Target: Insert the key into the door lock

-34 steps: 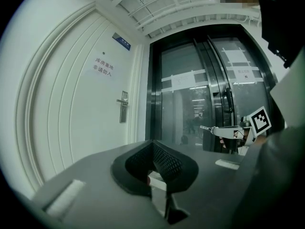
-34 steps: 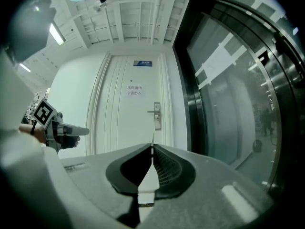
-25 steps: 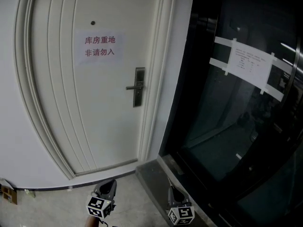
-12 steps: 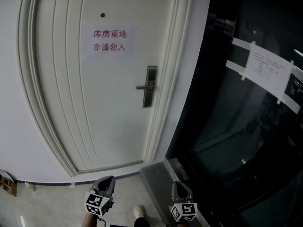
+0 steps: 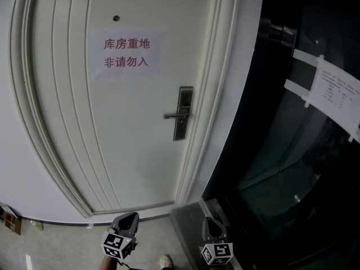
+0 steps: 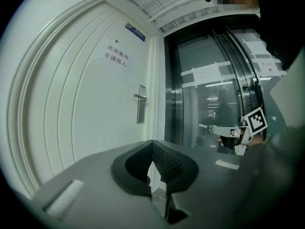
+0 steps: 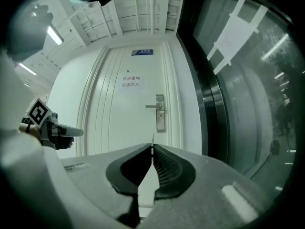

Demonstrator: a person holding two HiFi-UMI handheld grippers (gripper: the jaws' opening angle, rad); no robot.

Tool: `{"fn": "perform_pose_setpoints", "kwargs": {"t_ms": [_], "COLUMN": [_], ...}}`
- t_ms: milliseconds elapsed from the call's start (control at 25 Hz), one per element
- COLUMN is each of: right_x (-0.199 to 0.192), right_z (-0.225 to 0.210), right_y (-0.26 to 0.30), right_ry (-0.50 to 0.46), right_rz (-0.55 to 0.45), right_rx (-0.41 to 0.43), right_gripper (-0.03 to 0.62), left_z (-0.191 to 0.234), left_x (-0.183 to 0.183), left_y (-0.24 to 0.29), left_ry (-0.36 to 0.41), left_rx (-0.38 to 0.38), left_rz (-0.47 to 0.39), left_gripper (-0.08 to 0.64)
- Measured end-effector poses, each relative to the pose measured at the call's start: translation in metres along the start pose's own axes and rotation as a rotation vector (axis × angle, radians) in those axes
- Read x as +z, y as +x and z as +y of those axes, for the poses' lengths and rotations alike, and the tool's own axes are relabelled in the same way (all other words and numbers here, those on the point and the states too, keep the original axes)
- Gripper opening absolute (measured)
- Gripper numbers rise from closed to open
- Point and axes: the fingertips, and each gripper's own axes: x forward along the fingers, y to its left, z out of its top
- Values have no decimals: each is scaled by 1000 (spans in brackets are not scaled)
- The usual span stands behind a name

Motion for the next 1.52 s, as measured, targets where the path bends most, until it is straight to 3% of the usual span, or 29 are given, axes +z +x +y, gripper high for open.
{"fn": "perform_pose_setpoints", "kwargs": {"t_ms": [400, 760, 1320, 1520], "right_x": [4, 14, 74, 97], "right_z": [-20, -29, -27, -20], "right_y": [60, 105, 188, 220], "right_ry": [-7, -82, -398, -610], "right_rz": [5, -7, -130, -174], "right_rx": [43, 85, 129, 122], "right_gripper": [11, 11, 11, 11], "left_z": [23, 34, 47, 57], "left_x": [5, 6, 6, 4], "left_y": [48, 74, 99, 97], "left_ry": [-14, -20, -20, -36], "left_rx": [44, 74, 143, 178], "left_rz": [-4, -5, -20, -19], "left_gripper": [2, 2, 2, 2]}}
